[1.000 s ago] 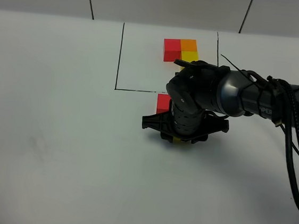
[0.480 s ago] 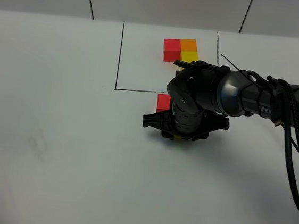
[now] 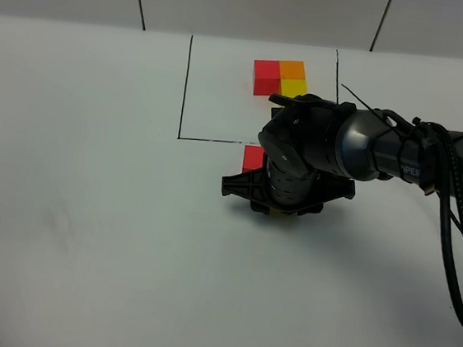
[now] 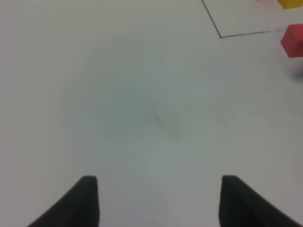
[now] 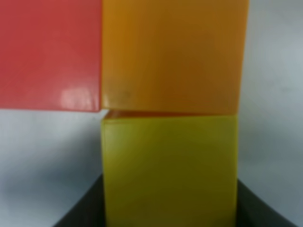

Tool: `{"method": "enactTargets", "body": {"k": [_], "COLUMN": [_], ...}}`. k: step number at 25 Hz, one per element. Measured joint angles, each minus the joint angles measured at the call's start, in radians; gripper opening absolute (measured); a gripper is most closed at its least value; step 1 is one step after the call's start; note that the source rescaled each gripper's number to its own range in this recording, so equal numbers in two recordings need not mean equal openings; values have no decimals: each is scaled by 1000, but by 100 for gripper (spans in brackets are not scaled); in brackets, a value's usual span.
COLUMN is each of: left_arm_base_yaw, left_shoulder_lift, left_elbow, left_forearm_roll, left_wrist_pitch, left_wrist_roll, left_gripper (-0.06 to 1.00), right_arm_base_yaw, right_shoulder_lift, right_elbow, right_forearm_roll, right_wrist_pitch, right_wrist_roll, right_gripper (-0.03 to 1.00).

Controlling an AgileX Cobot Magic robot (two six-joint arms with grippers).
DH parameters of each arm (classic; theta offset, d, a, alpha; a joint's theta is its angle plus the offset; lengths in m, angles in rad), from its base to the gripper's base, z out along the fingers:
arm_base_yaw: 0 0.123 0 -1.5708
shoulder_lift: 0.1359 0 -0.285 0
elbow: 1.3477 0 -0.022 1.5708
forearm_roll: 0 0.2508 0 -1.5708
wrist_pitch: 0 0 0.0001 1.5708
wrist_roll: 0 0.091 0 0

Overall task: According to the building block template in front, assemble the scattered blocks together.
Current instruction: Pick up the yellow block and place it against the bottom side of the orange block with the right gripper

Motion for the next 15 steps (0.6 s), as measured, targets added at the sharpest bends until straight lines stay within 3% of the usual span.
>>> {"method": "enactTargets", "body": {"k": [15], "left_arm_base_yaw": [0], "left_shoulder_lift": [0], "left_elbow": [0], "left_forearm_roll": [0], "left_wrist_pitch": [0], "left_wrist_roll": [0], "left_gripper": [23], "right_arm_base_yaw": [-1], "right_shoulder_lift": [0], "right_elbow": [0], "right_forearm_roll": [-2], "right_wrist_pitch": [-9], "right_wrist_roll": [8], "right_gripper": [25]}}
